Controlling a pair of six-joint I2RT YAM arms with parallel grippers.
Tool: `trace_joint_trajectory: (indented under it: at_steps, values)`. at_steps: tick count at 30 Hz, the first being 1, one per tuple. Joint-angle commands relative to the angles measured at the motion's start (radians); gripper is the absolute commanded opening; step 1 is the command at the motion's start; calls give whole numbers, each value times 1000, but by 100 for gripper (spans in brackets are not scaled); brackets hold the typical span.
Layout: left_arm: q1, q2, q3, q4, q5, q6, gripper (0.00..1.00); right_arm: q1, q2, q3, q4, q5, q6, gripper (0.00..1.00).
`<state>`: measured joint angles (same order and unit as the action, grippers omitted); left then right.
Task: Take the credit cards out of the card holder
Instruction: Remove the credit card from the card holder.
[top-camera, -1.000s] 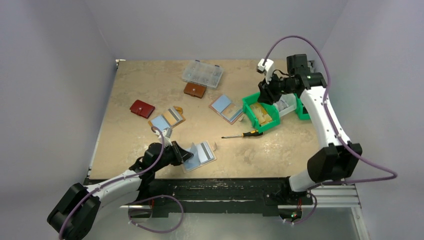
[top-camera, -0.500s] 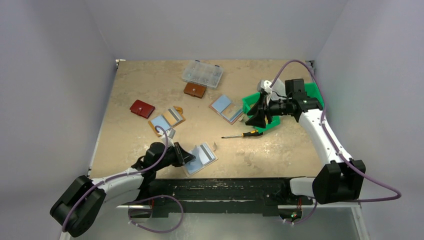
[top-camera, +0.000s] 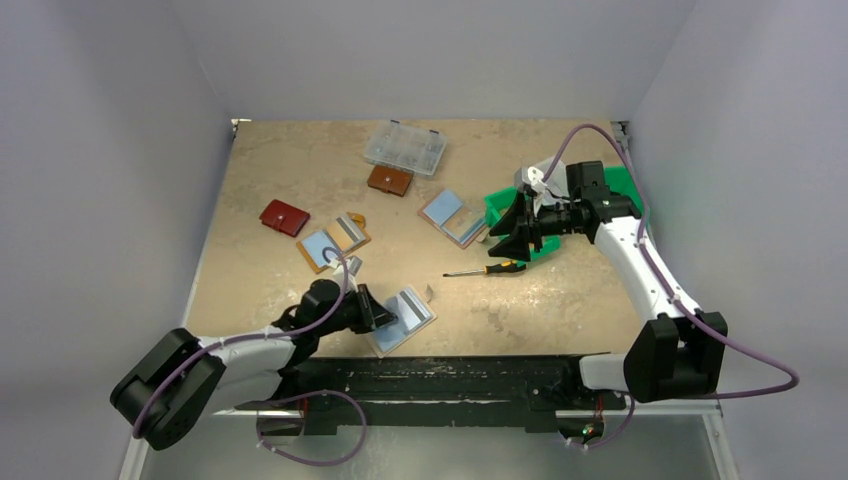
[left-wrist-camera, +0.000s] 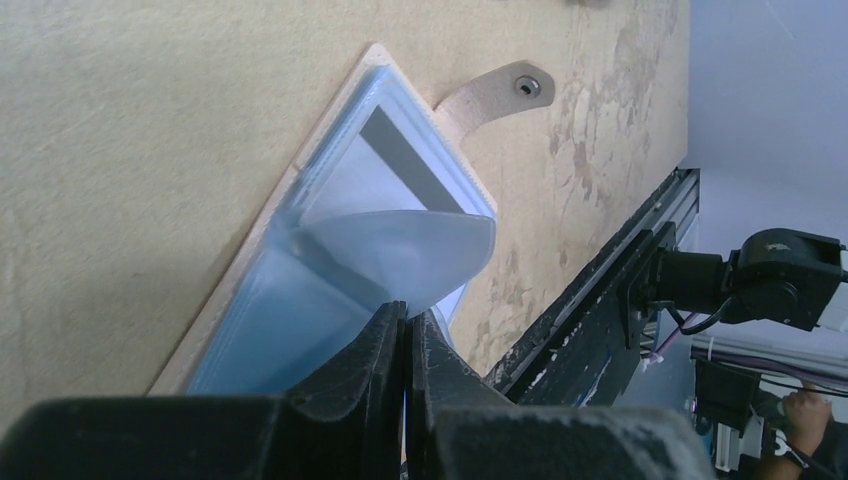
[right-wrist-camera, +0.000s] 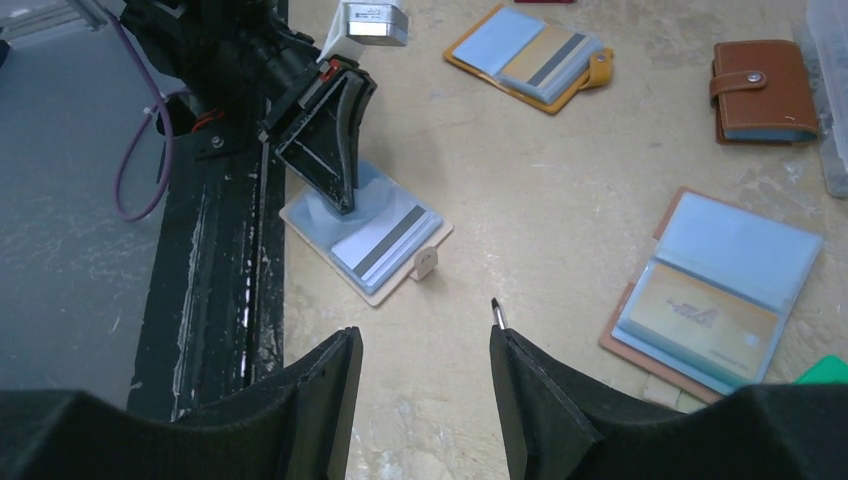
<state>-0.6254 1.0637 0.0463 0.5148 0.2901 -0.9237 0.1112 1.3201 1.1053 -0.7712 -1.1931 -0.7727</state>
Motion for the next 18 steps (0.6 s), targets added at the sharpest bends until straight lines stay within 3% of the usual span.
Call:
trace_joint_trajectory:
  at_steps: [1,18]
  values:
    - [-36,75,101,43,14,27,0,5,-17,-15,-22,-52,-56,58]
    - [-167,379,391,79,19,66,0,94,11,-56,-2,103,-114,58]
